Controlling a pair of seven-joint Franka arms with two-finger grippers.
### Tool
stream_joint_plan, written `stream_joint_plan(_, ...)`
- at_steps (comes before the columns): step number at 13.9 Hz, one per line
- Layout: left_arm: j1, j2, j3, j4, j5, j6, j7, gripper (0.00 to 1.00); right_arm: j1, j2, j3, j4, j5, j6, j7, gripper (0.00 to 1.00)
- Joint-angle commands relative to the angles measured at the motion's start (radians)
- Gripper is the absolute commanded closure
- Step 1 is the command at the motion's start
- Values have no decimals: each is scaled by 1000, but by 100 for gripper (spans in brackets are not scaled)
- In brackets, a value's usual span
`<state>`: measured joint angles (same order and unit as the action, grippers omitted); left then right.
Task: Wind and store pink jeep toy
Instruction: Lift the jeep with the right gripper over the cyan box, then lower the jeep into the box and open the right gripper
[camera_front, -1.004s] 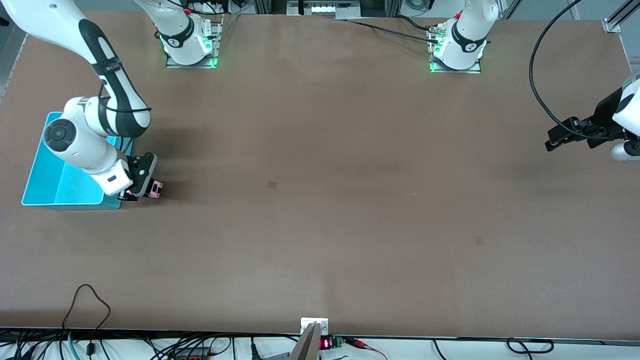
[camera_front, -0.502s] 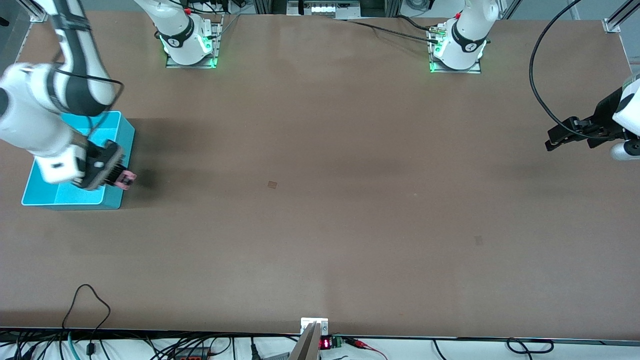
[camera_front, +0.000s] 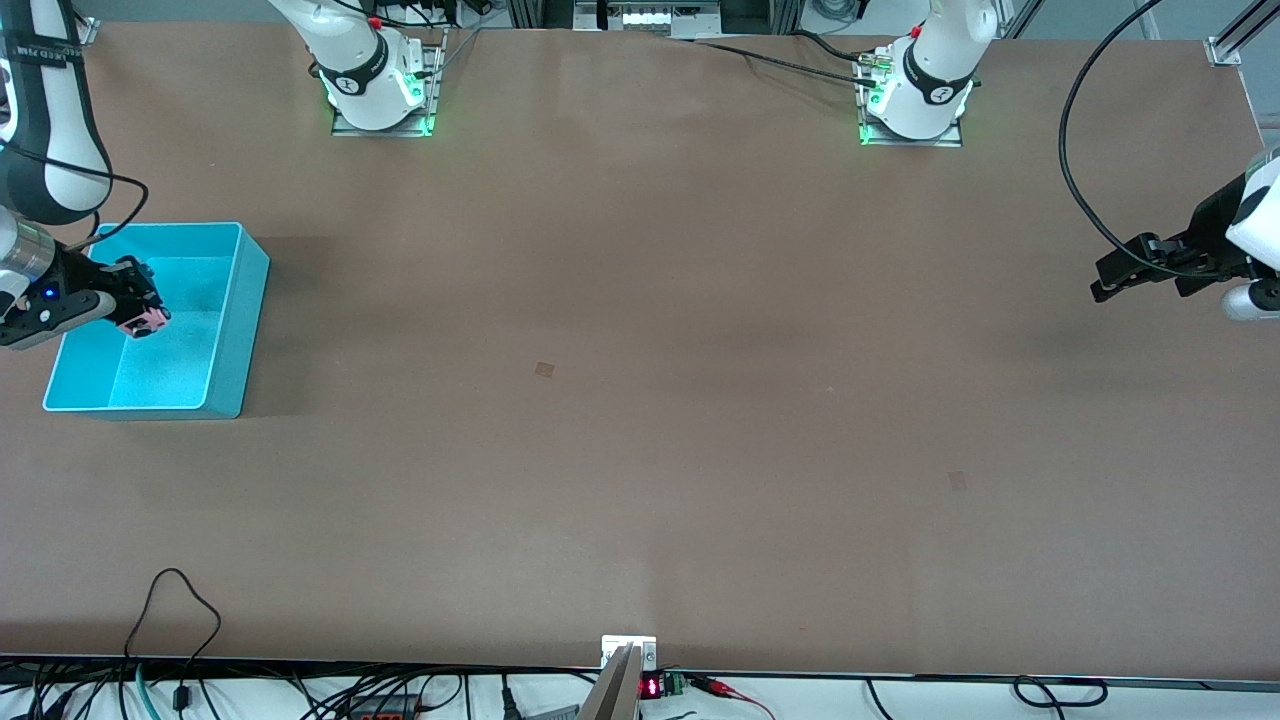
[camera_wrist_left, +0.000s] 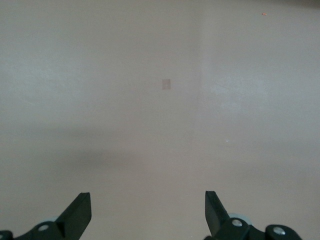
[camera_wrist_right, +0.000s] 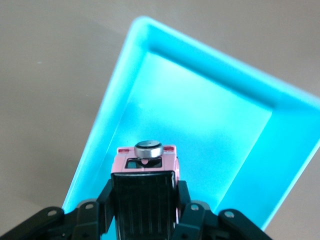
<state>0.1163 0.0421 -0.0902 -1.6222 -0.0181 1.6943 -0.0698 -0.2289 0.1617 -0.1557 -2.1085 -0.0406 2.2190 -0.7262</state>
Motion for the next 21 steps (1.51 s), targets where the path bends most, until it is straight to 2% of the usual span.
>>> stream_joint_plan(1, 5, -14, -2, -1, -2, -8, 22, 0, -1, 38, -13, -31, 11, 69, 173, 100)
stream_joint_plan(6, 5, -16, -3, 1, -3, -5, 22, 0, -10, 139, -21, -48, 13, 160, 372, 100)
stream_joint_plan(12, 3, -16, -2, -1, -5, -7, 22, 0, -23, 197, -21, -50, 15, 185, 389, 100)
stream_joint_plan(13, 3, -16, -2, -1, -3, -7, 22, 0, -24, 205, -21, -48, 15, 188, 389, 96)
stream_joint_plan(14, 3, -16, -2, -1, -3, -7, 22, 0, -29, 209, -19, -48, 13, 194, 390, 80)
stream_joint_plan(16, -1, -16, -3, -1, -3, -7, 22, 0, -29, 220, -21, -47, 15, 199, 390, 58)
stream_joint_plan(18, -1, -16, -3, -1, -3, -7, 22, 0, -30, 228, -19, -47, 15, 202, 390, 41)
stream_joint_plan(20, -4, -16, -5, 1, -3, -4, 22, 0, -32, 226, -19, -47, 15, 200, 389, 8)
stream_joint_plan(21, -4, -15, -14, 1, -3, -2, 22, 0, -39, 225, -19, -45, 15, 199, 389, 0)
